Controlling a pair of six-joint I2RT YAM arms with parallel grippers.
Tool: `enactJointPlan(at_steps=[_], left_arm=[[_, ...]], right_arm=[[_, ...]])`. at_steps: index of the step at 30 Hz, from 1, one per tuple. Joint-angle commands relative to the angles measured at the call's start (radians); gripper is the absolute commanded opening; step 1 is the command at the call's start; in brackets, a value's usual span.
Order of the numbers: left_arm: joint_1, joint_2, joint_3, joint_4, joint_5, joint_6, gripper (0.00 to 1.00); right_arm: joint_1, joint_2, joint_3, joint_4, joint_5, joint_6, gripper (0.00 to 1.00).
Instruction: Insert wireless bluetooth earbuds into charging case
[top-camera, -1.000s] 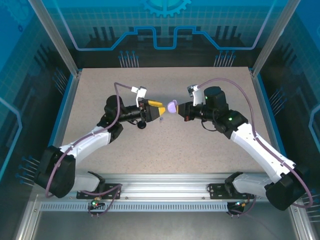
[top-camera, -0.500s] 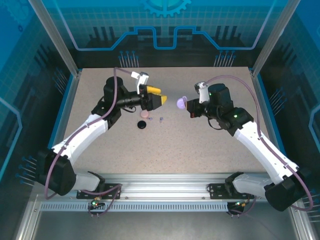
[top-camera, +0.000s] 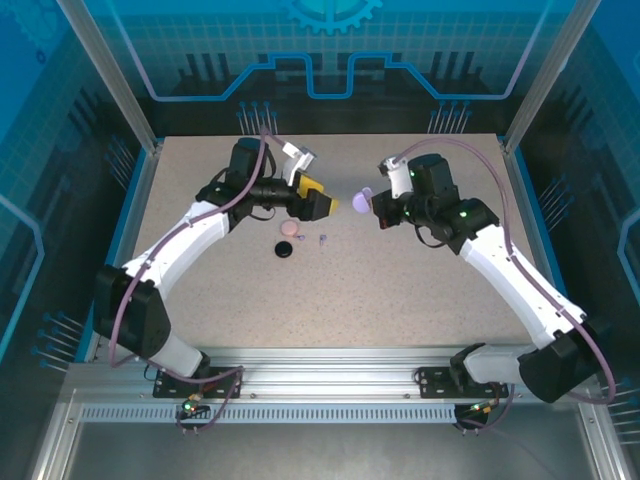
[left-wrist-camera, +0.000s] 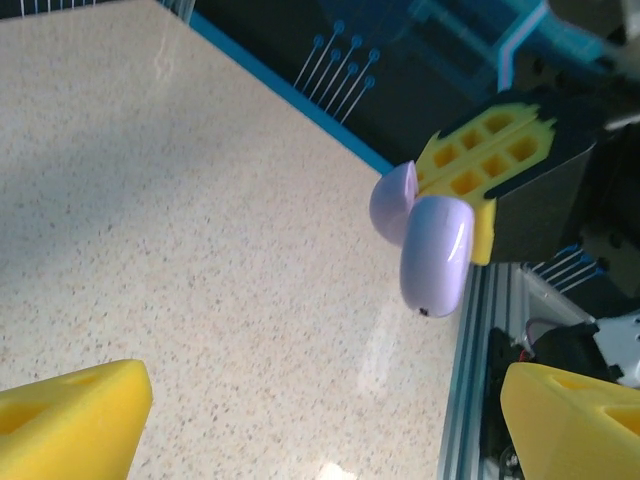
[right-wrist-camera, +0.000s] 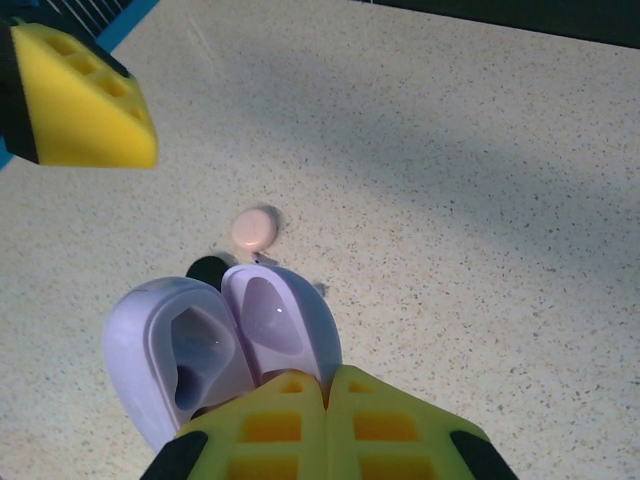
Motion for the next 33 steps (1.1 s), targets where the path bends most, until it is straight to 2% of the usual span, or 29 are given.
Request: enactJointPlan(at_steps=[1,9,22,33], left_arm=[[0.006,0.037,0.06,-0.116,0.03,0.093,0.92],[0.005,0.135,0.153,-0.186,0.069,0.141,0.93],[0.014,0.288,0.309,-0.29,0.146,0.21,0.93],[0.04,0.355,0.374,-0.339,0.246,0.23,0.83]], right_arm=[[-0.008,0.039,0.06,-0.035,0.024,-0.095,0.0],[-0.008,0.166,0.149,-0.042,0.054,-0.156,0.0],[-0.01,0.313,0.284,-0.058,-0.002,-0.184,0.0],[-0.011,0.349,0.323,-0.088,-0.041,-0.216,0.0]])
